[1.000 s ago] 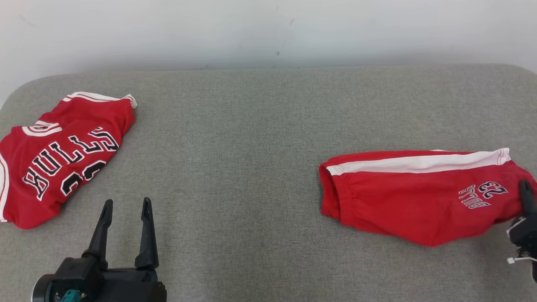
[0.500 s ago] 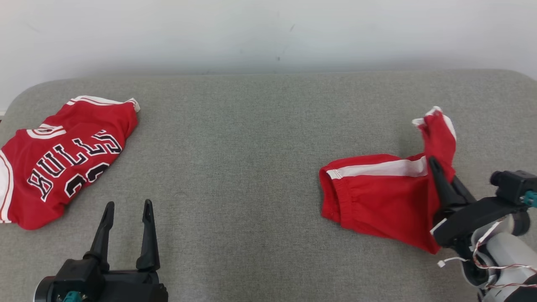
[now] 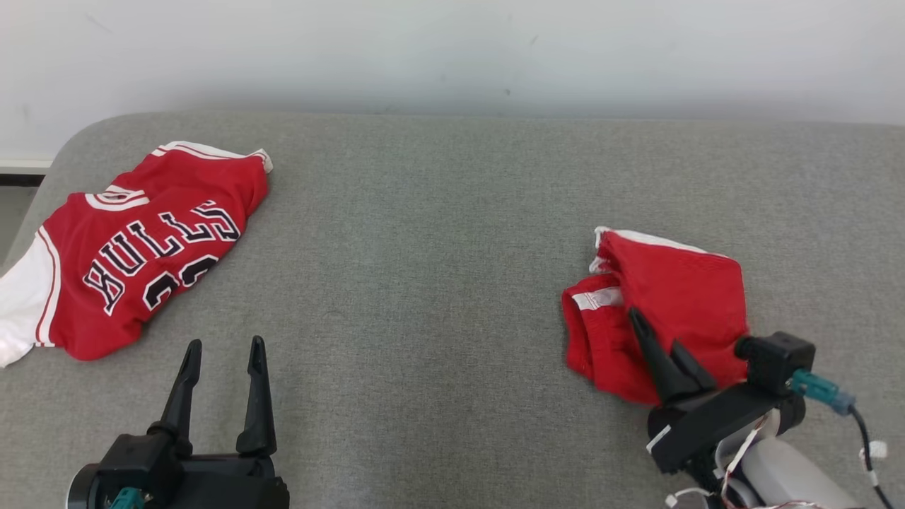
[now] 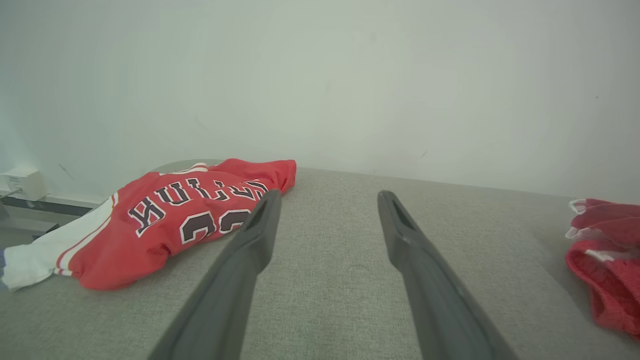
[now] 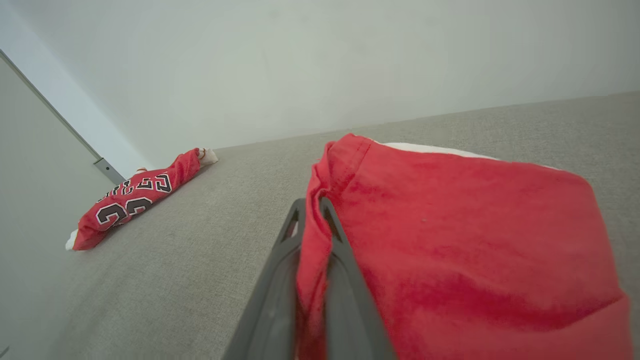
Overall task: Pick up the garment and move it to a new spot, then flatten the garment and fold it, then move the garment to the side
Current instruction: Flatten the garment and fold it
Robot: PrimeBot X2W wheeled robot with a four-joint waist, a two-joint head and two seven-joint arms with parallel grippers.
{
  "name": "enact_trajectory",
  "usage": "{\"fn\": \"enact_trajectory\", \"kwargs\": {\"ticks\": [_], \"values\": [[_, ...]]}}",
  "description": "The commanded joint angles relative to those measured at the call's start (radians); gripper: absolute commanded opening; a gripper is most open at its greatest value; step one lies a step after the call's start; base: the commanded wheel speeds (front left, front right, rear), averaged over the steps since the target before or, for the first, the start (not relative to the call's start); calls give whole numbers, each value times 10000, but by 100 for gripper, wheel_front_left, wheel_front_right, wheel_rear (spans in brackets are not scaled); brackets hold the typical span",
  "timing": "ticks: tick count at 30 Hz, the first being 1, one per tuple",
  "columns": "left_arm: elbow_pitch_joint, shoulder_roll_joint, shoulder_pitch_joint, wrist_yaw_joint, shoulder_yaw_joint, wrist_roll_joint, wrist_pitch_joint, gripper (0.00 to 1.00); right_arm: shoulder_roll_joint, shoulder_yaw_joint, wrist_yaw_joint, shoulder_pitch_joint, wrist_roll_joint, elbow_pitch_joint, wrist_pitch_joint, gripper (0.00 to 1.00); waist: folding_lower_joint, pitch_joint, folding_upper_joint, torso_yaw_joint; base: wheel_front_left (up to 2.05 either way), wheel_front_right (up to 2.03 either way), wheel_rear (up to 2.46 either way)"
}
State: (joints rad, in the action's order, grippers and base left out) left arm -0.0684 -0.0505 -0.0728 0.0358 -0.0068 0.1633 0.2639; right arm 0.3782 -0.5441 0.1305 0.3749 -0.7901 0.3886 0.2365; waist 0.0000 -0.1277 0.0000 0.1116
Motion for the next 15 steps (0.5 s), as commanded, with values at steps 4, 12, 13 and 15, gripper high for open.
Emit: {"fn": "enact_trajectory", "kwargs": {"ticks": [4,12,13,15], "values": [[-59,-1,-115,2,-27,69,5,100,-394,-188,1,-271,641,184,-24,0,0,-82,0,118,0,0,0],[-131,1,-167,-68,-181,138,5,100,-1064,-341,1,-412,1179,922,33,43,0,-30,0,99,0,0,0],[-137,-2,-167,-74,-179,137,5,100,-1123,-348,1,-413,1144,954,45,79,0,-18,0,84,0,0,0],[-131,-2,-129,-75,-149,130,5,100,-1118,-319,1,-393,1079,818,142,100,0,9,0,26,0,0,0]]}}
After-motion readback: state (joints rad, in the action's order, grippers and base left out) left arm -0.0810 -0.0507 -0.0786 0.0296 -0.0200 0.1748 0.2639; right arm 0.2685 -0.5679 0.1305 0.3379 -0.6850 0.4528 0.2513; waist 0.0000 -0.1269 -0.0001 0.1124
